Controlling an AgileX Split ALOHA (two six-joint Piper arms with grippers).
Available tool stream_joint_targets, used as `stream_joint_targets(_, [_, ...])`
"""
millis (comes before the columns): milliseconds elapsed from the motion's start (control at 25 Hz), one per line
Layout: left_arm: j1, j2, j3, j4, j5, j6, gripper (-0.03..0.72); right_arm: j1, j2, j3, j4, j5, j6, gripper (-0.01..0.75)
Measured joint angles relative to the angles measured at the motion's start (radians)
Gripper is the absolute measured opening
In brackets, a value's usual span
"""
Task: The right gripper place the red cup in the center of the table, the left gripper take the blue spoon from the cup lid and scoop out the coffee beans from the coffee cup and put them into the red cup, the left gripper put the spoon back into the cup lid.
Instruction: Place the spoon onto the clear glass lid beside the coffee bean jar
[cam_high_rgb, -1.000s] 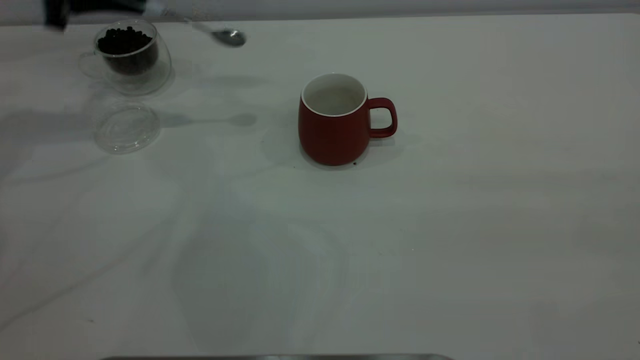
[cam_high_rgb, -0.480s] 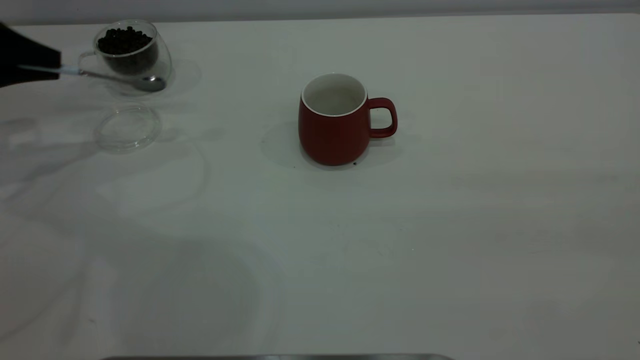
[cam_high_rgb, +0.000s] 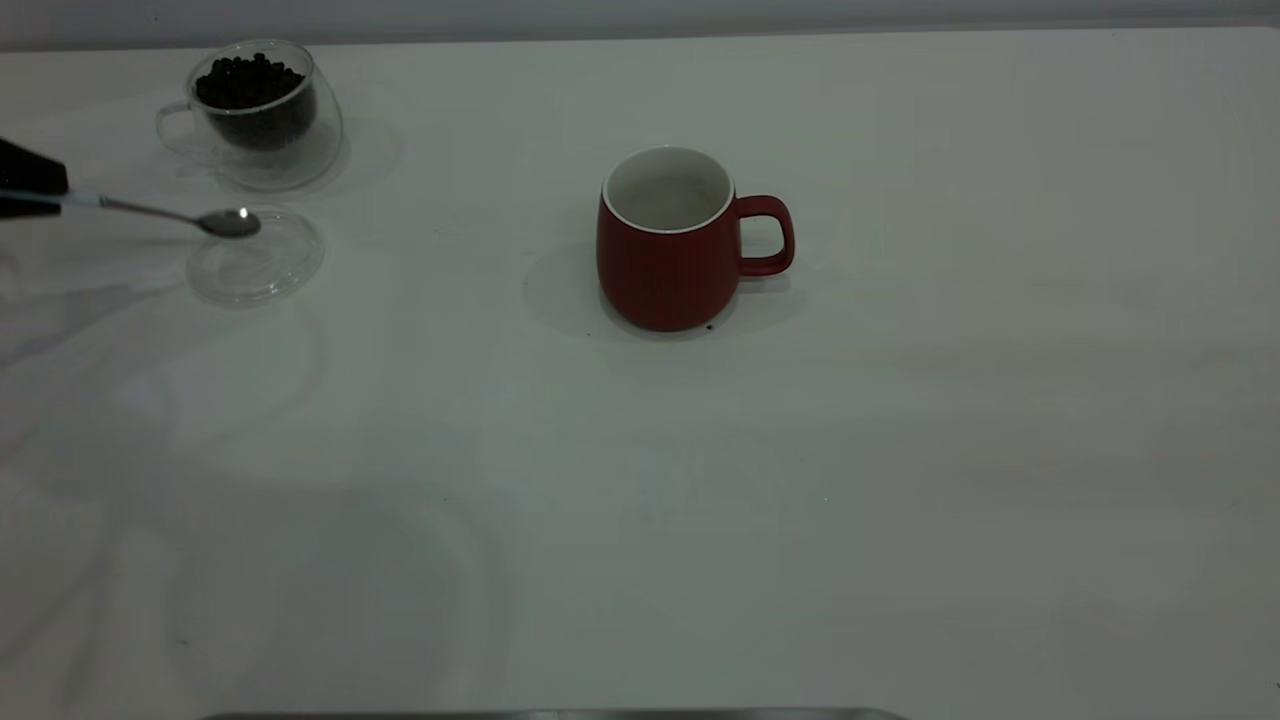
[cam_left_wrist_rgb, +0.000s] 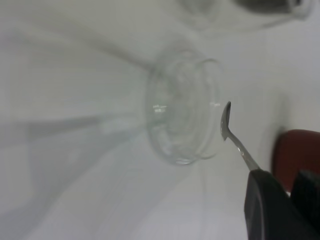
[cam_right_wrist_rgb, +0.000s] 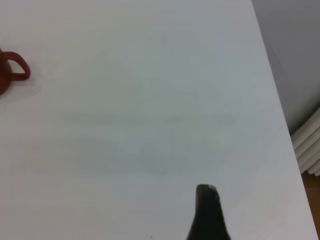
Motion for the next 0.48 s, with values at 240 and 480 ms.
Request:
stream_joint_targets(240, [0.0, 0.06, 0.0, -0.054, -0.012, 0.037, 0.118, 0.0, 0.0, 0.0, 0.0, 0.0, 0.0, 0.59])
stream_joint_targets(480, [0.0, 0.111, 0.0, -0.149, -0.003, 0.093, 0.118, 0.0, 0.0, 0.0, 0.0, 0.0, 0.0, 0.59])
